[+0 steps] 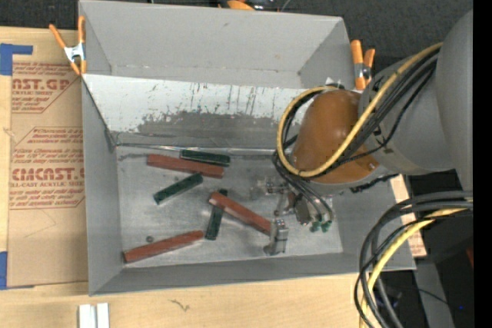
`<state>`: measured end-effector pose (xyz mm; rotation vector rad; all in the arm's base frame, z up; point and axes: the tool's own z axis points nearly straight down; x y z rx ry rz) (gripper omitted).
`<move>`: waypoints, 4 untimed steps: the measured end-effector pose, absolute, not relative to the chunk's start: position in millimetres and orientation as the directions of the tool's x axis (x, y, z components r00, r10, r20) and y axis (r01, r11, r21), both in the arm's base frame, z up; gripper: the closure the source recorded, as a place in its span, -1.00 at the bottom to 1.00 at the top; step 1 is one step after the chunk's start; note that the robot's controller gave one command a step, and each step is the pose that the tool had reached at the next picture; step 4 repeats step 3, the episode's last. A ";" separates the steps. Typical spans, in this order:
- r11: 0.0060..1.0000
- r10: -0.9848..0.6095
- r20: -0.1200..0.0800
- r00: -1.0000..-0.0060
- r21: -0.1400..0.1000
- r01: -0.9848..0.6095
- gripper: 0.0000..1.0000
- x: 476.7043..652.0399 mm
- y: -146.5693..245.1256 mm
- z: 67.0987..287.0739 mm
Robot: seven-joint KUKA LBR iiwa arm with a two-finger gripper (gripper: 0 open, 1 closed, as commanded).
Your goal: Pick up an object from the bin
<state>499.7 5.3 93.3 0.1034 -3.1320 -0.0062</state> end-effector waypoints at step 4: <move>0.987 -0.159 -0.010 -0.987 -0.001 -0.159 1.00 509.6 49.2 245.0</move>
Offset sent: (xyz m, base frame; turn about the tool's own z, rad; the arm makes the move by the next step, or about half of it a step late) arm 0.0095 0.0288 -0.0233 0.0000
